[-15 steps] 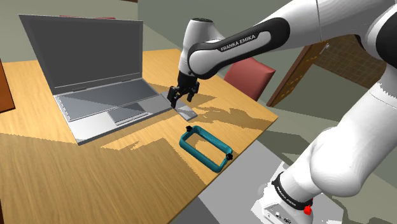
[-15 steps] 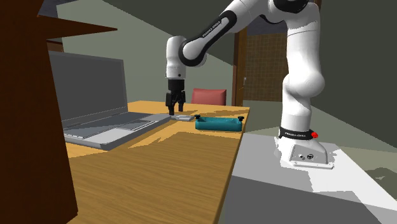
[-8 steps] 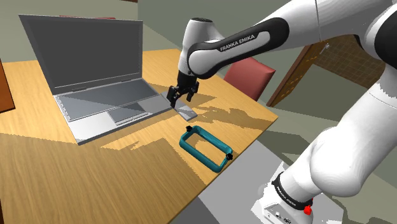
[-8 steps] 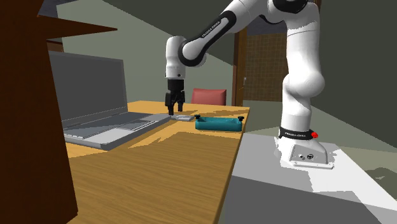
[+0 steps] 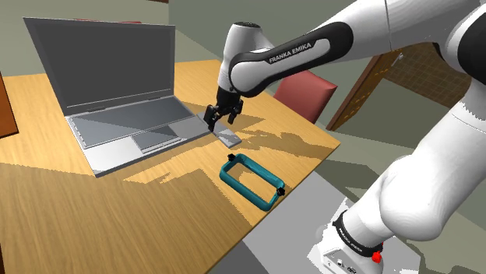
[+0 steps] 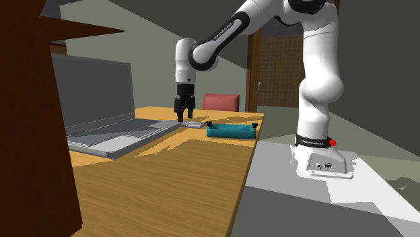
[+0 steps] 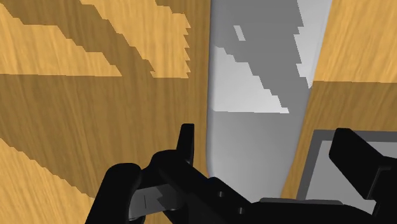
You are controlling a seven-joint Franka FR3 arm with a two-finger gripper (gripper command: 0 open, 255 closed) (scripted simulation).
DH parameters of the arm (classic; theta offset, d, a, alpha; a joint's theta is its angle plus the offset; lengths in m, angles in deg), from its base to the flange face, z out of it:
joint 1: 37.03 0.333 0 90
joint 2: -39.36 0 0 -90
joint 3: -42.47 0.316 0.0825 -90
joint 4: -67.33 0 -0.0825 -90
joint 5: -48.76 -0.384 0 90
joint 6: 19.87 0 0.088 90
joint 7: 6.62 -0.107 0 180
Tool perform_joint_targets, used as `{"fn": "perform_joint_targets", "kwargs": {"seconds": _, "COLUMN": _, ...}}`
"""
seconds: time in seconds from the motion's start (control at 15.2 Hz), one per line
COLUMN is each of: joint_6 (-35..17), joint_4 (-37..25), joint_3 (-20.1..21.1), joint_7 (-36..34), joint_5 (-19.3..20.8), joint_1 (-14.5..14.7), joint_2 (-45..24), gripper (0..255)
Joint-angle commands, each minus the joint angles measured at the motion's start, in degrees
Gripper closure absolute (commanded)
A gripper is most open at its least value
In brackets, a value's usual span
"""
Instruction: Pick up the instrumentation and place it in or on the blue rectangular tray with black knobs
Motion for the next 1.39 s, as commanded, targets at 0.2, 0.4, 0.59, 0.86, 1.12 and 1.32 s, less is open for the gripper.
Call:
{"fn": "perform_joint_targets", "kwargs": {"seconds": 0.2, "joint_6": 3.54, "joint_4": -0.54, "joint_3": 0.04, "joint_7": 0.27, "joint_5": -0.49, "joint_1": -0.15, "joint_2": 1.12, "gripper": 255}}
{"fn": "perform_joint_targets", "kwargs": {"seconds": 0.4, "joint_6": 5.77, "joint_4": -1.53, "joint_3": 0.06, "joint_7": 0.41, "joint_5": -0.72, "joint_1": -0.19, "joint_2": 2.38, "gripper": 255}}
{"fn": "perform_joint_targets", "kwargs": {"seconds": 0.59, "joint_6": 6.48, "joint_4": -1.88, "joint_3": 0.07, "joint_7": 0.46, "joint_5": -0.80, "joint_1": -0.19, "joint_2": 2.81, "gripper": 255}}
{"fn": "perform_joint_targets", "kwargs": {"seconds": 0.86, "joint_6": 4.50, "joint_4": 2.20, "joint_3": 0.43, "joint_7": -0.77, "joint_5": -0.03, "joint_1": 0.19, "joint_2": 4.51, "gripper": 0}}
{"fn": "perform_joint_targets", "kwargs": {"seconds": 1.12, "joint_6": 1.46, "joint_4": 3.45, "joint_3": 0.43, "joint_7": -1.04, "joint_5": 0.35, "joint_1": 0.19, "joint_2": 2.71, "gripper": 0}}
{"fn": "perform_joint_targets", "kwargs": {"seconds": 1.32, "joint_6": -0.49, "joint_4": 4.16, "joint_3": 0.41, "joint_7": -1.24, "joint_5": 0.63, "joint_1": 0.21, "joint_2": 1.45, "gripper": 0}}
